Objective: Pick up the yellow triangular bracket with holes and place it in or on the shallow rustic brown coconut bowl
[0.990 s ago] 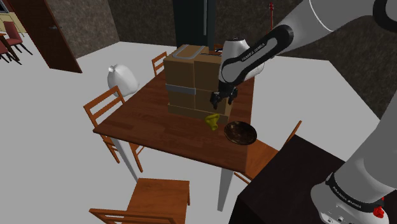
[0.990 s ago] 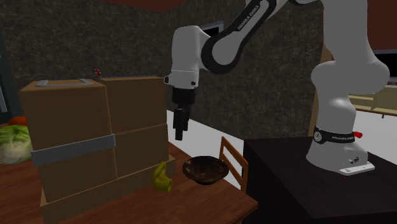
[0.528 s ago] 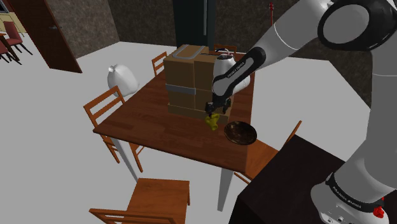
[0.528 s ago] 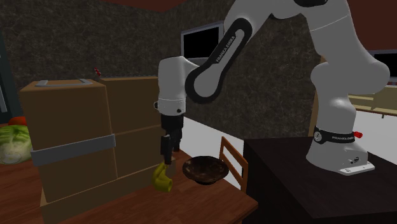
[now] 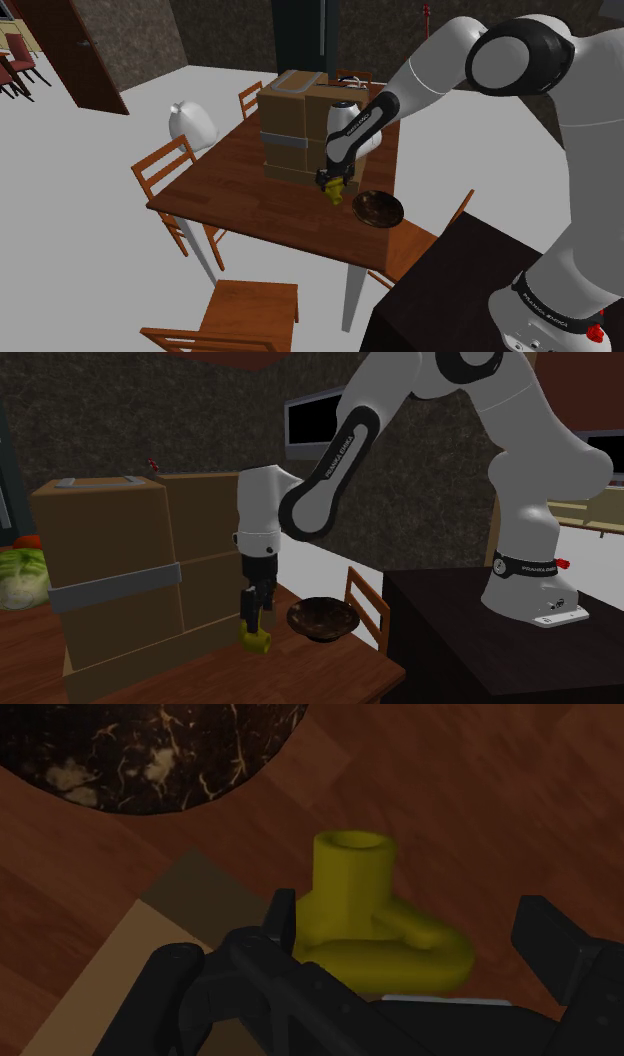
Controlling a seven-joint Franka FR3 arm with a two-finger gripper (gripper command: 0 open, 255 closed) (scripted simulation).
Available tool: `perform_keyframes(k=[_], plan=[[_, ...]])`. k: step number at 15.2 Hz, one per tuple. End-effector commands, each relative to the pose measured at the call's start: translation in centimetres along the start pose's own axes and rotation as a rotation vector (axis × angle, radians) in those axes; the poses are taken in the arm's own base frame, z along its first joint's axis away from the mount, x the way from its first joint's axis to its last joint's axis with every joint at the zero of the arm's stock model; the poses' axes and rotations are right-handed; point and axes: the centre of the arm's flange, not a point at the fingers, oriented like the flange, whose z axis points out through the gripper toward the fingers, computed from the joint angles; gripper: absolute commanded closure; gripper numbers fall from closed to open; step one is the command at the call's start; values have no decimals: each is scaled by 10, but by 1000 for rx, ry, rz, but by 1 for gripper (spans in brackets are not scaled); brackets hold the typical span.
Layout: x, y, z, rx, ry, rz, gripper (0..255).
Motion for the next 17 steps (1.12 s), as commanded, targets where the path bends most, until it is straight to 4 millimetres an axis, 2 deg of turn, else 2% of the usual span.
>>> perform_keyframes(k=[1,10,11,17], plan=[[0,15,25,-11,-17,21,0],[0,15,28,-11,-17,21,0],[0,14,28,-12,-17,21,255],[-2,10,29,-12,-17,21,255]])
